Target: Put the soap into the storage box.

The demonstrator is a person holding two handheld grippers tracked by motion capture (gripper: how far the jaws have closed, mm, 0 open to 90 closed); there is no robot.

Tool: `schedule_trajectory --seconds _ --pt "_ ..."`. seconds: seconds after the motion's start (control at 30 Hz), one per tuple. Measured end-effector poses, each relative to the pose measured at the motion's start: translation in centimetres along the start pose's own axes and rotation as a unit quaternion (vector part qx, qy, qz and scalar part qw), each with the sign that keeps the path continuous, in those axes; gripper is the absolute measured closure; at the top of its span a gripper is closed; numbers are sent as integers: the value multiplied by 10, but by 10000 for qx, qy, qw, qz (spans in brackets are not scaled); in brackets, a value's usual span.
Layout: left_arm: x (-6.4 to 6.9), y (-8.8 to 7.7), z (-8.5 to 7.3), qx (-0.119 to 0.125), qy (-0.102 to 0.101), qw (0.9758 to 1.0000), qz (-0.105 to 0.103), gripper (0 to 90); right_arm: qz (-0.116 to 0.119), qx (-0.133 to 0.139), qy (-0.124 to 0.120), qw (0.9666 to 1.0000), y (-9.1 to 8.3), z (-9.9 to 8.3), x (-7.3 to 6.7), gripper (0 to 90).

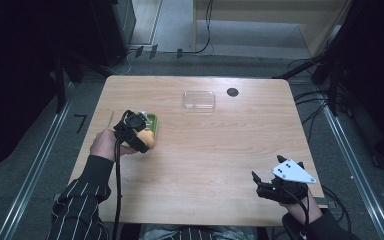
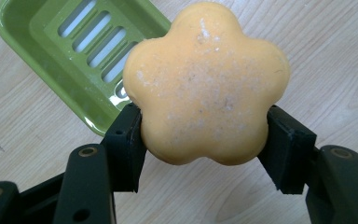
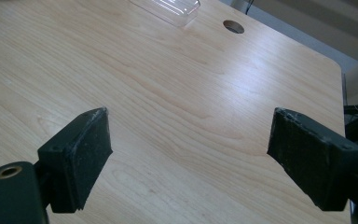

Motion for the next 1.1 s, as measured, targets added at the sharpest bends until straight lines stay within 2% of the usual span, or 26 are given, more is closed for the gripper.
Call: schedule_trajectory --seconds 0.4,0.47,0.73,1.1 --pt "-11 -4 10 84 -86 9999 7 395 1 3 14 10000 0 0 0 137" --pt "-12 -4 12 31 -35 10000 22 396 0 11 13 10000 0 0 0 137" --pt "-16 -2 18 48 -72 10000 2 396 9 3 12 10000 0 0 0 137" --pt "-22 -1 28 39 -11 10000 22 396 18 -1 1 10000 0 0 0 137"
Point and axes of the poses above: each handheld gripper's, and its own axes: y roughly forward along the jaws, z roughly out of its top, x roughly to its right, the point moved 3 cm from there along y, roughly forward along the jaws, and after that the axes turned 6 degrees about -y, right-handed, at the moved point
